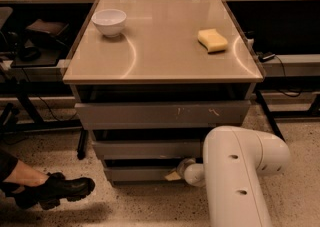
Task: Open bottom drawer
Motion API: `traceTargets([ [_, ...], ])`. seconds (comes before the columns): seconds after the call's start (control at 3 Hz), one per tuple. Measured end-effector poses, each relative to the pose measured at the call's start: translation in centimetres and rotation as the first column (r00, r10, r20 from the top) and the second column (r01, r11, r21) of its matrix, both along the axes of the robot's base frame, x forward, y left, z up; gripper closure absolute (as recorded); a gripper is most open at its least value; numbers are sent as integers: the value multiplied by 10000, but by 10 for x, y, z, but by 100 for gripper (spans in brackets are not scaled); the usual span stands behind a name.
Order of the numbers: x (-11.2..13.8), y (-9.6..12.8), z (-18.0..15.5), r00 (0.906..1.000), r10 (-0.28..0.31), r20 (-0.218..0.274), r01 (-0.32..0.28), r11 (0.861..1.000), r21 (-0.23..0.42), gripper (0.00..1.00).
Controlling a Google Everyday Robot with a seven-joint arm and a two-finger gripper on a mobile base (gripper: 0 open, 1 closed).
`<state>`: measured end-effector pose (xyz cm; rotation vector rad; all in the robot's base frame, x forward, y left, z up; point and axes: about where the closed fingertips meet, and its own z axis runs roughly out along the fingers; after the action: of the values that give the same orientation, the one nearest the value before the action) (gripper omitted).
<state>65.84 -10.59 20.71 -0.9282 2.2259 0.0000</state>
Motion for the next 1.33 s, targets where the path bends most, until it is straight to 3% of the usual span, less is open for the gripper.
traceTargets([
  [0.33, 1, -4, -14, 9997, 151, -184, -141, 9985, 538, 0],
  [1.0, 8, -14, -13, 9987, 498, -93, -493, 9975, 514, 0],
  [1.33, 8, -10, -25, 9970, 651, -430, -650, 9979, 47, 0],
])
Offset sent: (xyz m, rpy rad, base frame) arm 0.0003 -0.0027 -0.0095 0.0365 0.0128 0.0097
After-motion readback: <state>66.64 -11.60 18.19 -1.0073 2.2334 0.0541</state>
